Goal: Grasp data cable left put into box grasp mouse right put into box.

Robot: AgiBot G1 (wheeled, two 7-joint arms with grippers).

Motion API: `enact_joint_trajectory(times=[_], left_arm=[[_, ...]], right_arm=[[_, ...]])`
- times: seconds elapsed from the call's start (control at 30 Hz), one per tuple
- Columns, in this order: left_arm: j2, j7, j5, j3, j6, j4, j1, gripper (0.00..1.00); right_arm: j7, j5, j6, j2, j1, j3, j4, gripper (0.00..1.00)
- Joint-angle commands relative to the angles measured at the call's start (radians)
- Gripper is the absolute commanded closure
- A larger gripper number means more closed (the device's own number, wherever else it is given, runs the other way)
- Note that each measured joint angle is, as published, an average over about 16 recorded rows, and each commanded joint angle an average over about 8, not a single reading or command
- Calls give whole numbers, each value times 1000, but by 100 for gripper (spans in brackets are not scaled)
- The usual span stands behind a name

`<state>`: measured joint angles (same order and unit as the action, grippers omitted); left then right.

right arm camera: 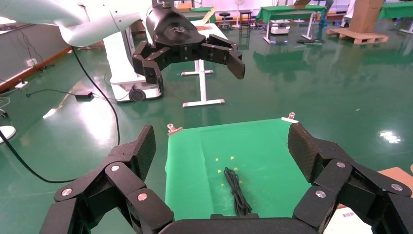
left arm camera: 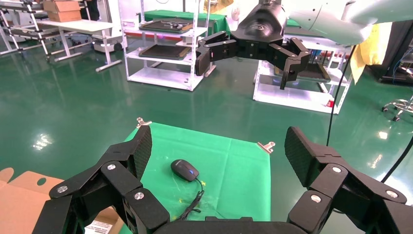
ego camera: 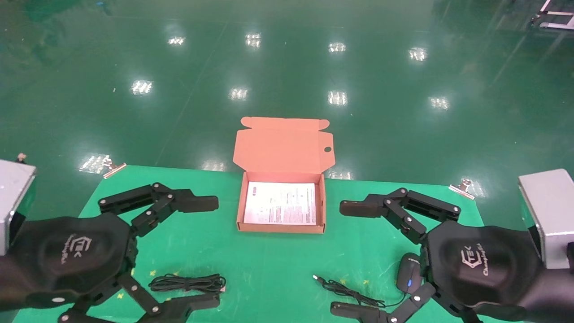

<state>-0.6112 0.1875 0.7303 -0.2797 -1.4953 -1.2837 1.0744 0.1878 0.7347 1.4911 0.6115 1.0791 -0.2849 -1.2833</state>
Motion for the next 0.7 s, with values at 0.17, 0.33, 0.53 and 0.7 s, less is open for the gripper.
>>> enact_joint_trajectory(times=[0.17, 0.33, 0.53, 0.7], left_arm=[[0, 0, 0, 0, 0, 0, 0, 0], [0, 0, 0, 0, 0, 0, 0, 0], [0, 0, 0, 0, 0, 0, 0, 0], [-1, -1, 1, -1, -1, -1, 1, 0]], right_arm=[[0, 0, 0, 0, 0, 0, 0, 0], [0, 0, 0, 0, 0, 0, 0, 0], [0, 0, 0, 0, 0, 0, 0, 0], [0, -1, 1, 0, -1, 1, 0, 0]])
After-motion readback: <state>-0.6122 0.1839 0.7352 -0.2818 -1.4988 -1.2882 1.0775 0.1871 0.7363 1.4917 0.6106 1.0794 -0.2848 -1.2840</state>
